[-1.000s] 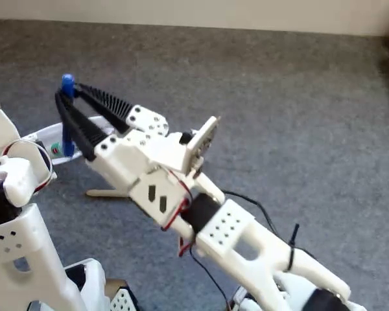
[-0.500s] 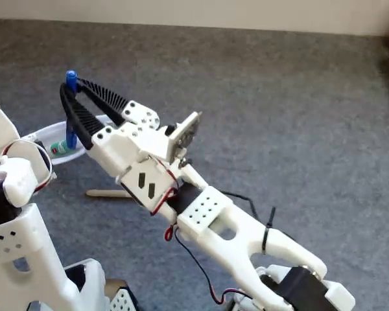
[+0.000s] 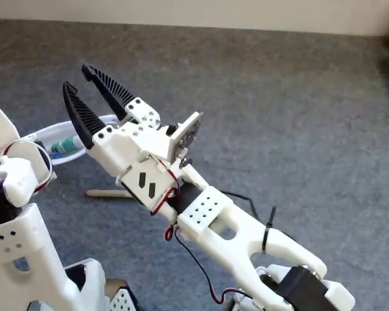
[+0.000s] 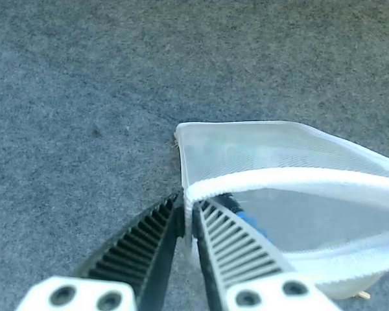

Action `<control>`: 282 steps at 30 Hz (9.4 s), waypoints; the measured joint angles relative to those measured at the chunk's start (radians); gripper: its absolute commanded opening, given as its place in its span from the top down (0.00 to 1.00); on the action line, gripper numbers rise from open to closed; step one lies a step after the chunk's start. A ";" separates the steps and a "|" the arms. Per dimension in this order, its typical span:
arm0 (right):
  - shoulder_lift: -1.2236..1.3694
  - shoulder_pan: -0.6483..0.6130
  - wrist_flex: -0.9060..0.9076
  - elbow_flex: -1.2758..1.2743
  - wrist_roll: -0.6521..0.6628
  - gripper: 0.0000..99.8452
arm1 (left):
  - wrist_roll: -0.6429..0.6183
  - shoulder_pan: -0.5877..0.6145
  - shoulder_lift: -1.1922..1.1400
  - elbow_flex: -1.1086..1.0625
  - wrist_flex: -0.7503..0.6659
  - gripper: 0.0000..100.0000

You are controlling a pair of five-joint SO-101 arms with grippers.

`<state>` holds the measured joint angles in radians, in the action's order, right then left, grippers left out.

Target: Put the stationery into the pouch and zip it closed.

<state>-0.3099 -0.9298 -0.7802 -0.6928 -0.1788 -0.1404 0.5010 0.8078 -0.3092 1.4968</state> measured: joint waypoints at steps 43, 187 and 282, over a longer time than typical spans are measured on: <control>-0.373 0.000 1.327 0.106 -0.078 0.86 | -0.049 0.196 0.000 -0.029 -0.043 0.99; 0.575 0.342 1.909 0.474 0.637 1.00 | -0.049 0.198 0.015 -0.097 -0.104 0.99; -0.832 0.213 0.428 -0.436 0.215 0.99 | -0.018 -0.500 0.012 0.020 0.012 0.99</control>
<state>-1.1416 -0.7165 -0.3521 -1.1285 0.0361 -0.1588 0.0008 0.8201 -0.2892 1.5090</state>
